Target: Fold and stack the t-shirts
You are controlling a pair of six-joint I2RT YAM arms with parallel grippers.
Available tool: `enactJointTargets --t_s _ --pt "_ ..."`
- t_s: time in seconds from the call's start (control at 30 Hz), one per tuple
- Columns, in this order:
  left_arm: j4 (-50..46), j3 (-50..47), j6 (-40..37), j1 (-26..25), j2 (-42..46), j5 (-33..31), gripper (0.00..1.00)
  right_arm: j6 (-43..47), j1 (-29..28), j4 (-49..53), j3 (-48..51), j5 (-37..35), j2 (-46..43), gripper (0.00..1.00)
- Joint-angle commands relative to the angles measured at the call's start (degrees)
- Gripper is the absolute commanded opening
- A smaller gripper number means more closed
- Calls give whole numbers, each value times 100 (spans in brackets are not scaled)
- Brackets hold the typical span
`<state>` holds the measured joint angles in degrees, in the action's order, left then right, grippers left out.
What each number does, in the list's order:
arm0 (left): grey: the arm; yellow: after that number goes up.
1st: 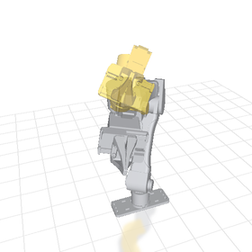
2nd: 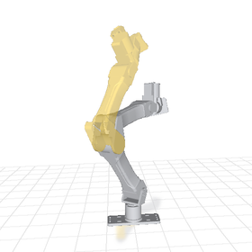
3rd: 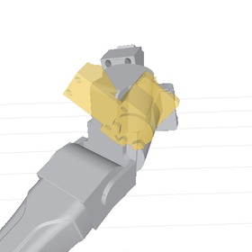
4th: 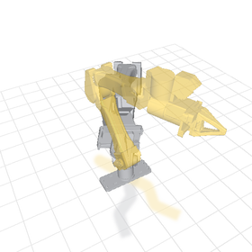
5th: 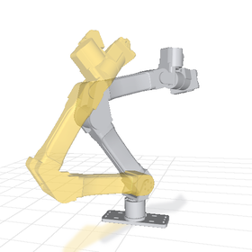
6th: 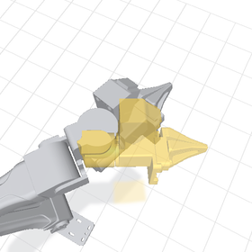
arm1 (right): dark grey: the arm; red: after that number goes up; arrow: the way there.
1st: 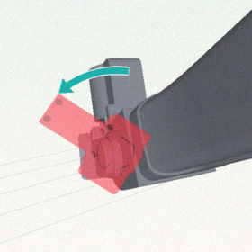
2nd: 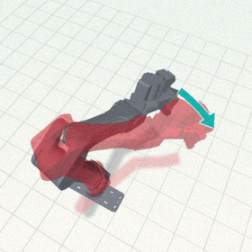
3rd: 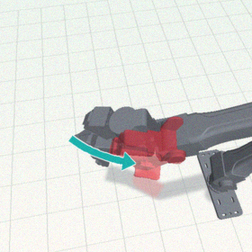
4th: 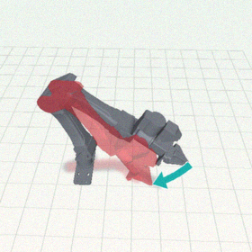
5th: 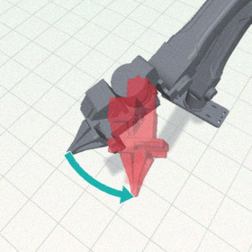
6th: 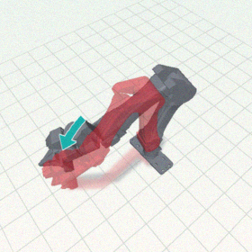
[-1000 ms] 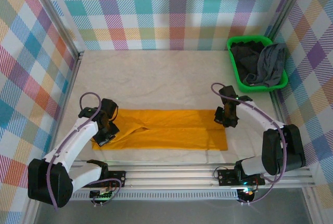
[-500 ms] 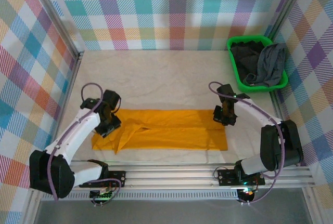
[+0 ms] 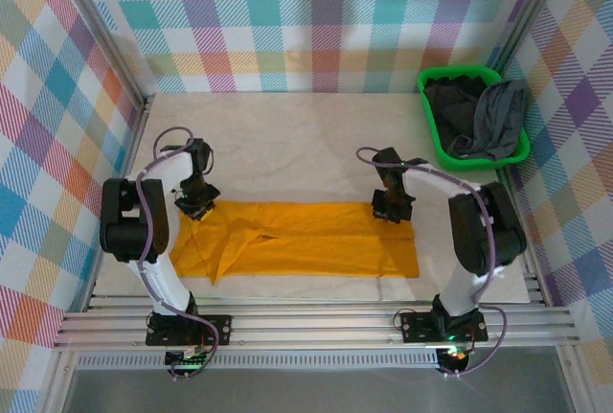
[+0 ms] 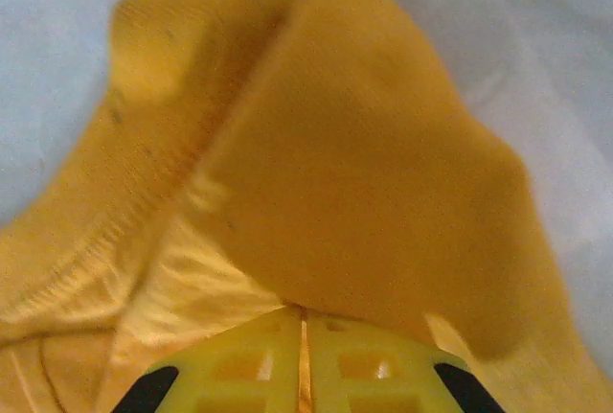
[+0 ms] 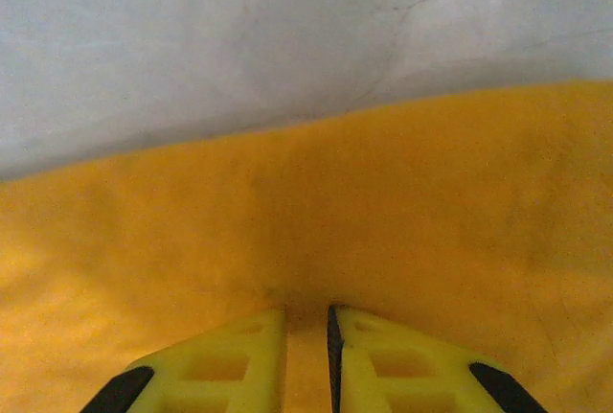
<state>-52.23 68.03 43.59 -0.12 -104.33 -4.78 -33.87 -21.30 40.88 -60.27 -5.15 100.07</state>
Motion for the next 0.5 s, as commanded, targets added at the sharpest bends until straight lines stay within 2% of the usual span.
enactJointTargets --t_s 0.0,0.13,0.23,0.37,0.47 --pt "-18 167 -273 317 -229 -274 10 -133 225 467 -408 -92 464 21" --pt "100 238 -372 477 -553 -195 10 -29 392 689 -864 -26 982 21" --pt "215 451 -366 478 -774 112 10 76 494 758 -1237 67 1319 21" --pt "277 1061 -422 432 -1197 366 11 308 732 898 -2008 214 1889 22" --pt "165 1632 -560 423 -1444 316 11 635 895 1028 -2805 357 2305 23"
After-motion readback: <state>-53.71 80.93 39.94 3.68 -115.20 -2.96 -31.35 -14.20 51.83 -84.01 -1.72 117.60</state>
